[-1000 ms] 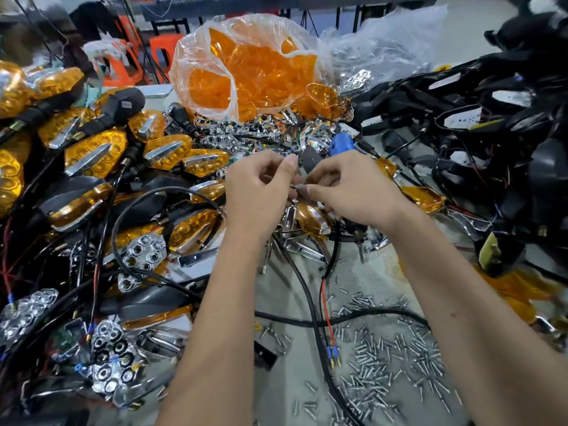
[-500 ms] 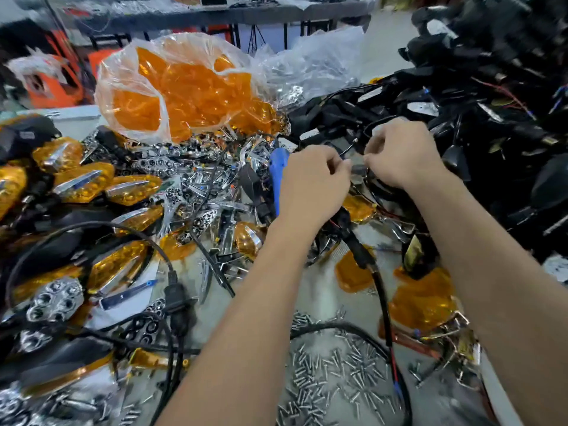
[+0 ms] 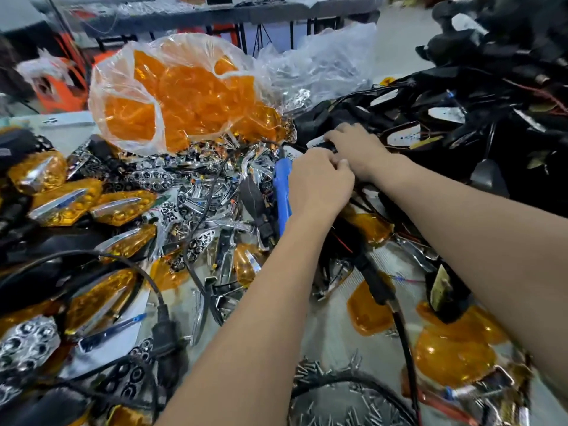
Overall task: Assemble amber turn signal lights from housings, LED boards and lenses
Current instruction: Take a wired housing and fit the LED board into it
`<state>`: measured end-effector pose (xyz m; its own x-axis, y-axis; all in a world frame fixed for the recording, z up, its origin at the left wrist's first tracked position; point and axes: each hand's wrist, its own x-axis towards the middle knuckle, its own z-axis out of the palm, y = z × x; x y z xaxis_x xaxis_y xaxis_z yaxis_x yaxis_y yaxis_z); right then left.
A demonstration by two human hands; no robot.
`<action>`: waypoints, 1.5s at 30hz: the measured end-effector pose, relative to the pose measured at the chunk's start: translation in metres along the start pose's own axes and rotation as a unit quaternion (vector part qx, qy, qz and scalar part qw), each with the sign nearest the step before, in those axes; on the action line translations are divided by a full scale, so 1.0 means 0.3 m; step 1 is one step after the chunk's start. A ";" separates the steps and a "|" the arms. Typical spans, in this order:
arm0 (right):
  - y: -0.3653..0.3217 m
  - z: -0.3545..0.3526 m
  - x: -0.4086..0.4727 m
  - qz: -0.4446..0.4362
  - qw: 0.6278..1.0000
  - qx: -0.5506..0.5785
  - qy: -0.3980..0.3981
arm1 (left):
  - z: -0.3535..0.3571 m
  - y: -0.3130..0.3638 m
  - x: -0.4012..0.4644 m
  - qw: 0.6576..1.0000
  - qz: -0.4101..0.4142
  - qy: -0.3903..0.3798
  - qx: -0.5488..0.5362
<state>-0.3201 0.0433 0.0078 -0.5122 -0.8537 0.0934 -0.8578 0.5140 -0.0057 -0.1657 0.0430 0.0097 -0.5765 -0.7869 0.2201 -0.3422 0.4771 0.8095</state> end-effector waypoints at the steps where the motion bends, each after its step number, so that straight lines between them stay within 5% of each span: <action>1: 0.000 0.002 0.013 -0.003 1.000 0.001 -0.008 | 0.000 -0.001 0.003 1.000 0.001 0.001 0.000; 5: -0.020 0.003 0.045 0.004 1.000 0.004 -0.015 | -0.001 -0.001 0.001 1.000 0.007 0.003 0.000; 10: -0.078 0.008 0.021 0.005 0.987 0.084 0.137 | -0.031 -0.021 -0.004 0.998 -0.002 0.051 0.022; 17: -0.186 0.015 0.023 0.077 0.971 0.224 0.027 | -0.077 -0.062 -0.012 0.989 -0.019 0.123 0.080; 22: -0.141 -0.009 -0.031 0.158 0.919 0.342 0.118 | -0.099 -0.084 0.003 0.993 -0.026 0.115 -0.006; 25: -0.121 -0.075 -0.065 0.182 0.832 0.507 0.135 | -0.123 -0.091 0.029 0.969 -0.114 0.092 -0.201; 29: -0.173 -0.228 -0.112 0.118 0.692 0.700 0.131 | -0.167 -0.055 0.013 0.931 -0.142 -0.035 -0.334; 33: -0.261 -0.372 -0.145 0.050 0.620 0.769 0.147 | -0.243 0.008 -0.069 0.912 -0.076 -0.142 -0.377; 36: -0.328 -0.420 -0.169 0.044 0.640 0.755 0.140 | -0.357 0.025 -0.132 0.893 -0.038 -0.207 -0.398; 41: -0.421 -0.338 -0.276 0.025 0.648 0.760 -0.036 | -0.563 -0.055 -0.269 0.806 -0.038 -0.472 -0.355; 43: -0.445 -0.274 -0.328 0.014 0.650 0.754 -0.091 | -0.608 -0.128 -0.299 0.814 -0.096 -0.490 -0.297; 45: -0.470 -0.208 -0.377 0.003 0.665 0.733 -0.141 | -0.637 -0.195 -0.318 0.850 -0.162 -0.427 -0.260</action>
<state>-0.1385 0.0725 0.0602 -0.3270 -0.9397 -0.1004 0.1299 0.0605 -0.9897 0.0511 0.0154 0.0452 -0.9192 -0.1659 -0.3571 -0.3399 -0.1237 0.9323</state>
